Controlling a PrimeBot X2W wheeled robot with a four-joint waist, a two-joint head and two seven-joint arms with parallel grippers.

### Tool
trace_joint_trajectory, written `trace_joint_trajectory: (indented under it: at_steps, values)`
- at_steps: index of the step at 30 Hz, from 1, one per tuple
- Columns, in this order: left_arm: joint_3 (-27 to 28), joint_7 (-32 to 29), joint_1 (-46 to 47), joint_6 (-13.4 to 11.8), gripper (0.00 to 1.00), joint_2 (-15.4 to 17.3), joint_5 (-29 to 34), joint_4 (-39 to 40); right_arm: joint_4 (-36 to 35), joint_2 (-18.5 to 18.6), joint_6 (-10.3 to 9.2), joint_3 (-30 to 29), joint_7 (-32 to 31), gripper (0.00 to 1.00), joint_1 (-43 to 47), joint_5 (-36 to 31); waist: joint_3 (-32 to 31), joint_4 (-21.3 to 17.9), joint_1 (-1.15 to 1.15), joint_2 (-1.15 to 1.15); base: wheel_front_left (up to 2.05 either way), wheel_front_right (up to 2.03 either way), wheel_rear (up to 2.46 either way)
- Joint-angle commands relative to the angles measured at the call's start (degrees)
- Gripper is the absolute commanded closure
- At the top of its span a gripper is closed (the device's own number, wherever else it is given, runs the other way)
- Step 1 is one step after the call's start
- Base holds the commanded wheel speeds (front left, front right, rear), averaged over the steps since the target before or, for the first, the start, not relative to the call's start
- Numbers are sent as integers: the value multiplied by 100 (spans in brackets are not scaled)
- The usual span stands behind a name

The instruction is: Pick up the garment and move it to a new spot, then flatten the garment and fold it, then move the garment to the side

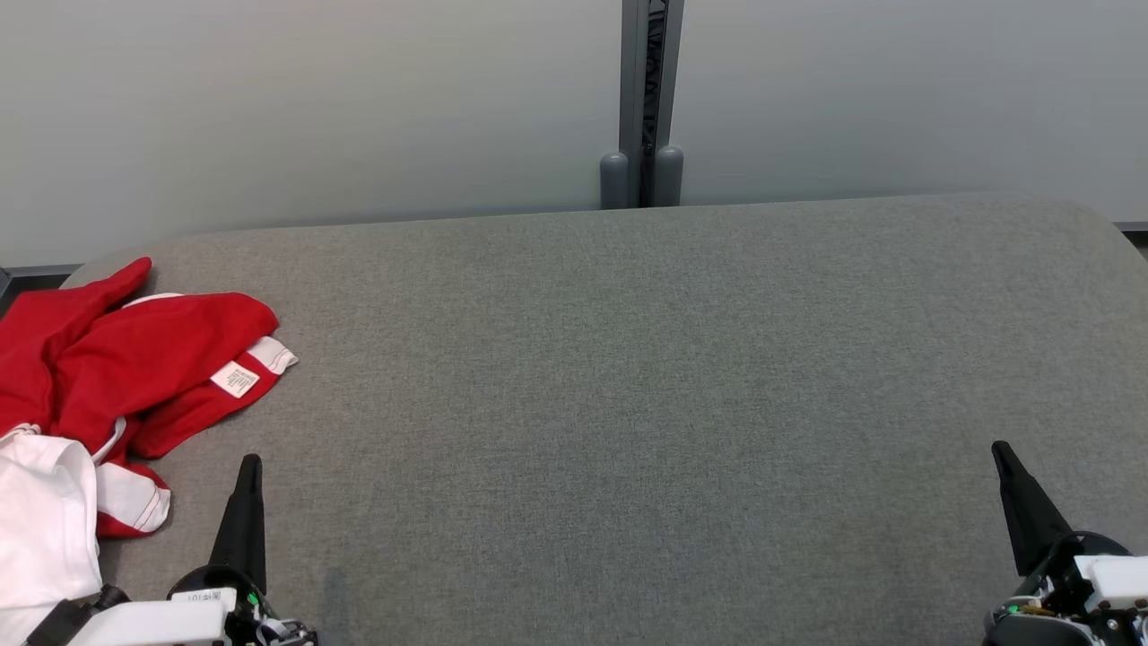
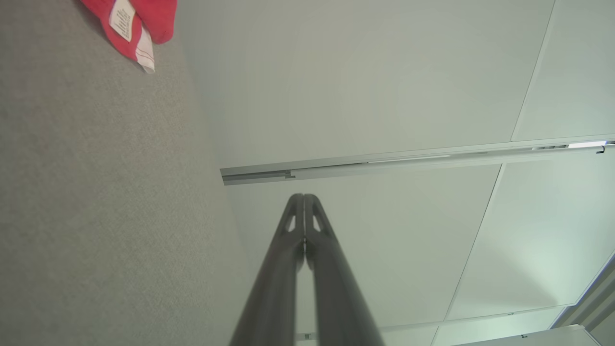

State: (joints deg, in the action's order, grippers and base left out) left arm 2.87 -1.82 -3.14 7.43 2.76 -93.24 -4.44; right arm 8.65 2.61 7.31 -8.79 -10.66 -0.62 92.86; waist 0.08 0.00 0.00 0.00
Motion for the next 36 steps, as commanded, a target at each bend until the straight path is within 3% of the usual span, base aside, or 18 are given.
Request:
trace_joint_trajectory:
  at_steps: [1, 2, 20, 29, 36]
  values:
    - [29, -8, -27, 22, 100, 28, -7, -6, 27, 61, 48, -19, -55, 100, -27, 21, 0, 0, 0, 0, 0, 0, 0]
    - [0, 0, 0, 0, 0, 0, 0, 0, 0, 0, 0, 0, 0, 0, 0, 0, 0, 0, 0, 0, 0, 0, 0]
    - [-236, 314, 193, -1, 0, -1, 167, -115, -212, -32, -17, 364, 503, 0, 30, -179, 20, -2, 0, 0, 0, 0, 0]
    - [-327, 497, 306, 1, 0, 75, 692, -111, -399, 99, -12, 622, 764, 0, -26, -587, 26, -2, 0, 0, 0, 0, 0]
    - [-292, 640, 379, 2, 0, 33, 1516, -111, -567, 154, -6, 810, 982, 0, -75, -1230, 27, 0, 0, 0, 0, 0, 0]
